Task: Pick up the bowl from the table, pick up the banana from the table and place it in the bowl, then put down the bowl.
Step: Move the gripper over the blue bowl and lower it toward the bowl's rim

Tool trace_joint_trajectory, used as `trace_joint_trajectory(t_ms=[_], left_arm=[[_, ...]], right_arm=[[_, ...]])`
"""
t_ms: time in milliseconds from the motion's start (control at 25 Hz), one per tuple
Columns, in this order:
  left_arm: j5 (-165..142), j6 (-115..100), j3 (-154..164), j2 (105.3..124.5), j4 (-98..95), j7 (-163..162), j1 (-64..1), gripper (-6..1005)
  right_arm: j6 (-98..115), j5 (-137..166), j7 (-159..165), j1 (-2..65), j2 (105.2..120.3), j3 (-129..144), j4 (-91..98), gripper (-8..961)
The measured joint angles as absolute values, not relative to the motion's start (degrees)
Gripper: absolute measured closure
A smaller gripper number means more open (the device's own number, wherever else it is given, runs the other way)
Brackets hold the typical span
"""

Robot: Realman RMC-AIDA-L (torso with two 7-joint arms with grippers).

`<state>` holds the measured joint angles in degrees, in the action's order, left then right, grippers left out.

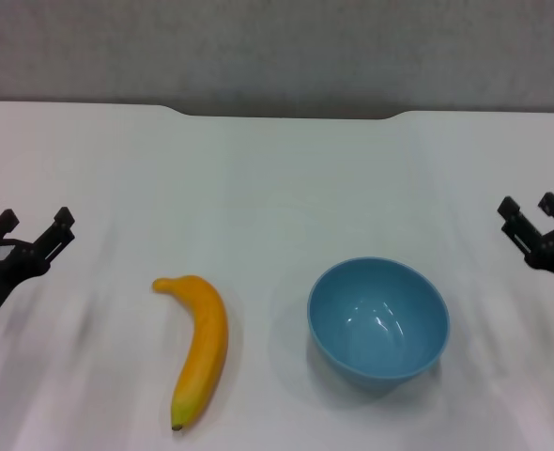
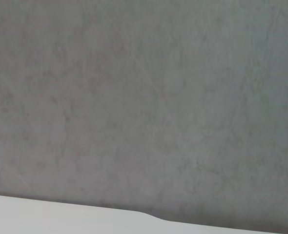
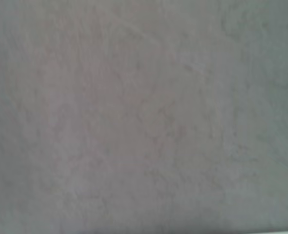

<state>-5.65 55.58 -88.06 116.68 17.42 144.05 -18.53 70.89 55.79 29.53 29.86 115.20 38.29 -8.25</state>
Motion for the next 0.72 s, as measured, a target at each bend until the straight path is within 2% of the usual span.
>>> trace_joint_trajectory(t_ms=[160,440,720], left_arm=[[-5.9,55.5,-87.9,116.60,17.4,144.1,-18.6,111],[-6.0,55.2,-87.8,116.60,17.3,144.4,-19.2,111],[-6.0,54.6,-87.8,116.63,17.2,144.4,-19.4,112]], right_arm=[[67.5,60.1,41.1,29.8,114.79,39.5,-1.1,345],[57.2,79.3,70.1,28.5,115.18,45.4,18.2,360],[56.2,93.6,90.9,27.2,115.27,49.6,33.3,382]])
